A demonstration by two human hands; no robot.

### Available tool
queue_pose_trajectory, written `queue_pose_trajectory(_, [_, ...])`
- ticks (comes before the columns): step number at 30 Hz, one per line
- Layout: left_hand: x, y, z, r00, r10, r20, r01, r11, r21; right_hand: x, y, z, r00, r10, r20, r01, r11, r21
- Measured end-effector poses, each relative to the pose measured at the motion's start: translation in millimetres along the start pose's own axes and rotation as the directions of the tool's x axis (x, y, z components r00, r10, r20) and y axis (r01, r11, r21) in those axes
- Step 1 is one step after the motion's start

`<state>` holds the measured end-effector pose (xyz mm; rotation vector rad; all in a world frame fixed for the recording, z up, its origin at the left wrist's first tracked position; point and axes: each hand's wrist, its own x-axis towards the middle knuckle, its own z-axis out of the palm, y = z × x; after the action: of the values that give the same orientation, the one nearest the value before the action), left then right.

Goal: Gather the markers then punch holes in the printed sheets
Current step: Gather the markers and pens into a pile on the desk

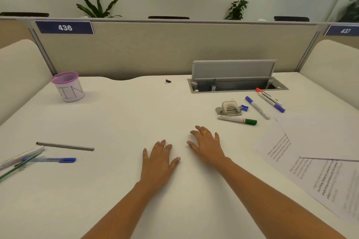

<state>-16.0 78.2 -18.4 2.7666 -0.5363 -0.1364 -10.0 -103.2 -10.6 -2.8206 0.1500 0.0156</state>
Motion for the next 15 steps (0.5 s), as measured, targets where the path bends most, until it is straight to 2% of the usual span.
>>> queue_pose_trajectory(4, [19.4, 41.8, 10.2, 0.997, 0.054, 0.047, -0.055, 0.998, 0.008, 1.7, 64.6, -30.6, 0.990, 0.118, -0.072, -0.117, 0.993, 0.006])
queue_pose_trajectory(8, [45.4, 80.5, 16.0, 0.989, 0.139, 0.041, -0.141, 0.990, 0.027, 14.5, 114.8, -60.3, 0.969, 0.169, -0.180, -0.160, 0.985, 0.061])
queue_pose_trajectory(15, [100.9, 149.7, 15.2, 0.946, 0.322, 0.020, -0.323, 0.946, 0.041, 63.3, 166.2, -101.7, 0.963, 0.224, -0.149, -0.216, 0.974, 0.072])
